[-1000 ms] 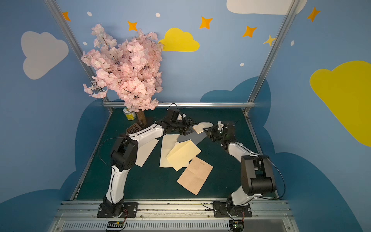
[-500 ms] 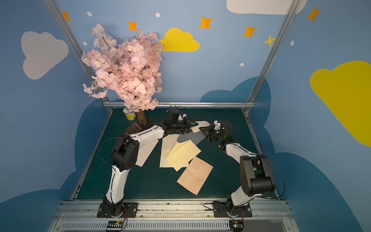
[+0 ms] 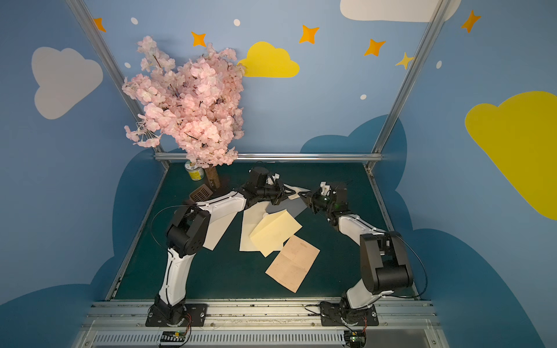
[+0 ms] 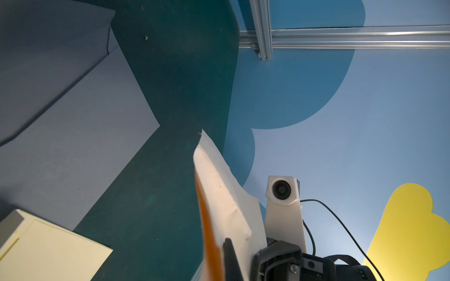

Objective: Fold the letter paper in half and place it into the envelope
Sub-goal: Fold the letter paper at the center of the board.

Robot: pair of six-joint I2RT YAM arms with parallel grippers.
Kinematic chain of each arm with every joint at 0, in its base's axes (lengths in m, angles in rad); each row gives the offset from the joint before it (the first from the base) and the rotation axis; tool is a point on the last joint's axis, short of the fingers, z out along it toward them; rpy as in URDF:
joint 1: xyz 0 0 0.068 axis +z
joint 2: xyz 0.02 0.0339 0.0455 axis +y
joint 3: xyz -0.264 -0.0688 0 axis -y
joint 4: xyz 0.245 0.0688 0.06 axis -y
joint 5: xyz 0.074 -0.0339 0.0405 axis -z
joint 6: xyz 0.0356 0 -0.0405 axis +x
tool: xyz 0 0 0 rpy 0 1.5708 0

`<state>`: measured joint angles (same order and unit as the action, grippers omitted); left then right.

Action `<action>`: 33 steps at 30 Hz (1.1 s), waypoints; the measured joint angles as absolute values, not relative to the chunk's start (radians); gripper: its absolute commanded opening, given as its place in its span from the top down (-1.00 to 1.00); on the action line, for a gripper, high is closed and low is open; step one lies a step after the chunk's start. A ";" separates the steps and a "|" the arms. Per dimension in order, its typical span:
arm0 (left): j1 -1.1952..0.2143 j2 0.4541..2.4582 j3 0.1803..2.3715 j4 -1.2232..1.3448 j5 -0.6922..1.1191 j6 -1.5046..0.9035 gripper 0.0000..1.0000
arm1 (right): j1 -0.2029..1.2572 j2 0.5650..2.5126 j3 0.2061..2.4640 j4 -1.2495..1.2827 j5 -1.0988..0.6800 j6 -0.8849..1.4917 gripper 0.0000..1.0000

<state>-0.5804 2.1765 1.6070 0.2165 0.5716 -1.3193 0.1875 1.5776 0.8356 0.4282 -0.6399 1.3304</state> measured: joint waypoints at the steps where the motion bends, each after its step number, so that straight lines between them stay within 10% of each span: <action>1: -0.580 2.173 1.598 0.223 0.571 -1.313 0.95 | 0.187 1.578 0.836 0.424 -0.641 1.330 1.00; 20: -0.573 2.145 1.520 0.331 0.577 -1.282 0.95 | 0.153 1.601 0.836 0.416 -0.658 1.323 0.66; 33: -0.567 2.145 1.520 0.331 0.595 -1.282 0.95 | 0.107 1.624 0.836 0.422 -0.626 1.321 0.88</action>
<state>-0.5674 2.1448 1.5196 0.3313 0.5953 -1.2816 0.1070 1.6238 0.8356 0.4225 -0.6262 1.3209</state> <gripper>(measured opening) 0.048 0.065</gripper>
